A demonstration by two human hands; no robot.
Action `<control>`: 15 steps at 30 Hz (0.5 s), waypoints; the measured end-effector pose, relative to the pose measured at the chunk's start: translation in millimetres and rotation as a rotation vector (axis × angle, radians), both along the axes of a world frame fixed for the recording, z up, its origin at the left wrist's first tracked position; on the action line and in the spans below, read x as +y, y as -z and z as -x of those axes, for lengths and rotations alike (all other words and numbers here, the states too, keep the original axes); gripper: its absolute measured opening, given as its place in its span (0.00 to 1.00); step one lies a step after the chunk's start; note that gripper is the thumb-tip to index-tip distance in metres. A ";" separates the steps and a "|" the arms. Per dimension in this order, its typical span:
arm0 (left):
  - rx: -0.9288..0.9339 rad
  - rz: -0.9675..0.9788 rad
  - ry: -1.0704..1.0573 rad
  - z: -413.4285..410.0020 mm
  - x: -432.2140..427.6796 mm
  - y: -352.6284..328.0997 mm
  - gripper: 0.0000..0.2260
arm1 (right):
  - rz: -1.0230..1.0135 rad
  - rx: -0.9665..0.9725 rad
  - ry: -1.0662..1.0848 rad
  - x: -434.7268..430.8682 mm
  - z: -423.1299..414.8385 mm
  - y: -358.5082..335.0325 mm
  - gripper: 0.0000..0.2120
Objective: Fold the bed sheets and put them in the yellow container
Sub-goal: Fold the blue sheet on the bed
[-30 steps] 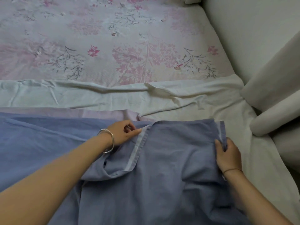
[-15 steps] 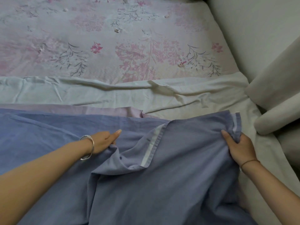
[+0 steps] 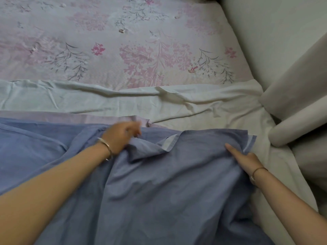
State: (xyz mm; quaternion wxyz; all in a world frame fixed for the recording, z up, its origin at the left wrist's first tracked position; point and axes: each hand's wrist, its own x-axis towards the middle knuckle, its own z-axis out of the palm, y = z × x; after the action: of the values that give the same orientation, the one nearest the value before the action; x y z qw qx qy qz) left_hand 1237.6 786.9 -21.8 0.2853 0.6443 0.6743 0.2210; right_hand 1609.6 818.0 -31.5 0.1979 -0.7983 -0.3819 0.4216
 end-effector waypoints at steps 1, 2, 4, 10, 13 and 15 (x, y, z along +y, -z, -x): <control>0.091 0.027 0.197 -17.3 -5.6 -0.8 0.36 | 0.020 0.015 -0.034 -1.3 8.0 -2.3 0.29; 0.255 0.020 0.393 -33.6 -7.4 2.4 0.31 | 0.016 -0.004 -0.072 -2.0 8.9 -9.9 0.27; 0.438 0.137 0.477 -37.6 -3.9 8.9 0.23 | -0.077 -0.089 -0.187 -3.2 6.0 -30.0 0.17; 0.359 0.074 -0.057 -43.1 42.6 -0.6 0.17 | -0.153 -0.104 -0.089 9.1 -21.9 -35.8 0.32; 0.527 0.075 -0.114 -70.0 36.3 9.3 0.18 | 0.012 0.089 -0.064 -2.4 -31.6 -15.9 0.35; 0.503 -0.088 -0.029 -95.2 10.2 19.7 0.24 | 0.145 0.271 -0.056 -22.4 -50.9 -19.0 0.37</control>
State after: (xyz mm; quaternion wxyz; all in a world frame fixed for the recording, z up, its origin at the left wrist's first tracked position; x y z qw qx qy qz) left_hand 1332.8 797.1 -41.5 0.0772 0.6809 0.7231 0.0870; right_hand 1660.5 795.5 -12.4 0.1776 -0.7354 -0.3424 0.5571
